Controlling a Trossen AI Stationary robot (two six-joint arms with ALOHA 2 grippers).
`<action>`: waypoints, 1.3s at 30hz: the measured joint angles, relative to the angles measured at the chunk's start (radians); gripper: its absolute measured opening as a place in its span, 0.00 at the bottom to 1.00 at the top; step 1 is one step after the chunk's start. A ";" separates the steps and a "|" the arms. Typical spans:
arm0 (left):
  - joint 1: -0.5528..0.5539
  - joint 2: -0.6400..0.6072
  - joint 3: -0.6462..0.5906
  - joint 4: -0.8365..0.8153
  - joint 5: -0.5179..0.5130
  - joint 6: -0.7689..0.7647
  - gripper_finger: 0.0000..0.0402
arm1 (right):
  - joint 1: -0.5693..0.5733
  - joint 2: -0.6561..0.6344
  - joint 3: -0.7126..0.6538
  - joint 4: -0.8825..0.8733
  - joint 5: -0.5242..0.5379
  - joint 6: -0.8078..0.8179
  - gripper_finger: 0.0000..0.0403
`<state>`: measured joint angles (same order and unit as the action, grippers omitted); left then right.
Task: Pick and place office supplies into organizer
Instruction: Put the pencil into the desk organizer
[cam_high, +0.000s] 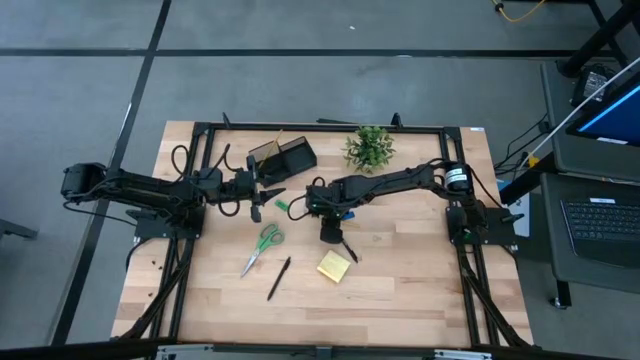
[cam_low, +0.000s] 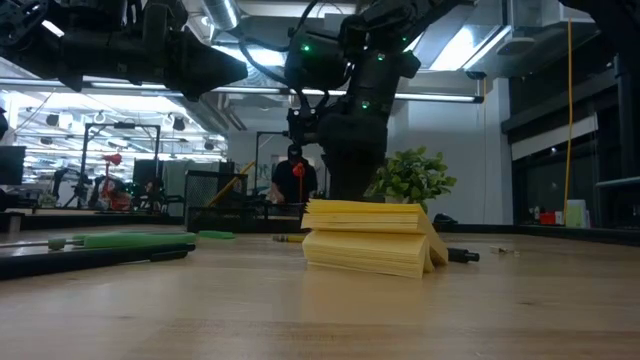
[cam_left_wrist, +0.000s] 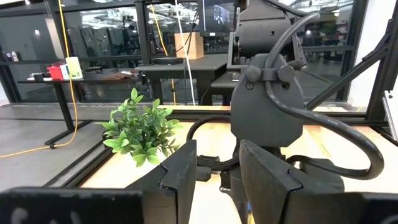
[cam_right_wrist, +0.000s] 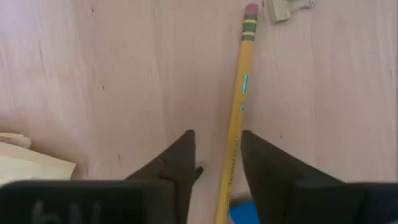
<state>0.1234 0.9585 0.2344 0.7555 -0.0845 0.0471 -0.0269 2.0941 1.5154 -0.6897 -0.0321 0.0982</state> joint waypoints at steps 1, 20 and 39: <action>0.000 0.000 0.000 0.000 0.000 0.000 0.29 | 0.000 0.000 0.000 0.000 -0.008 0.000 0.34; 0.000 0.000 0.000 0.003 0.000 -0.008 0.29 | -0.032 0.028 0.126 -0.101 -0.051 -0.026 0.37; 0.000 0.000 0.000 -0.026 0.000 -0.034 0.29 | -0.017 0.184 0.327 -0.345 -0.028 -0.103 0.37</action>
<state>0.1230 0.9588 0.2344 0.7295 -0.0849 0.0135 -0.0440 2.2784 1.8421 -1.0345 -0.0602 -0.0044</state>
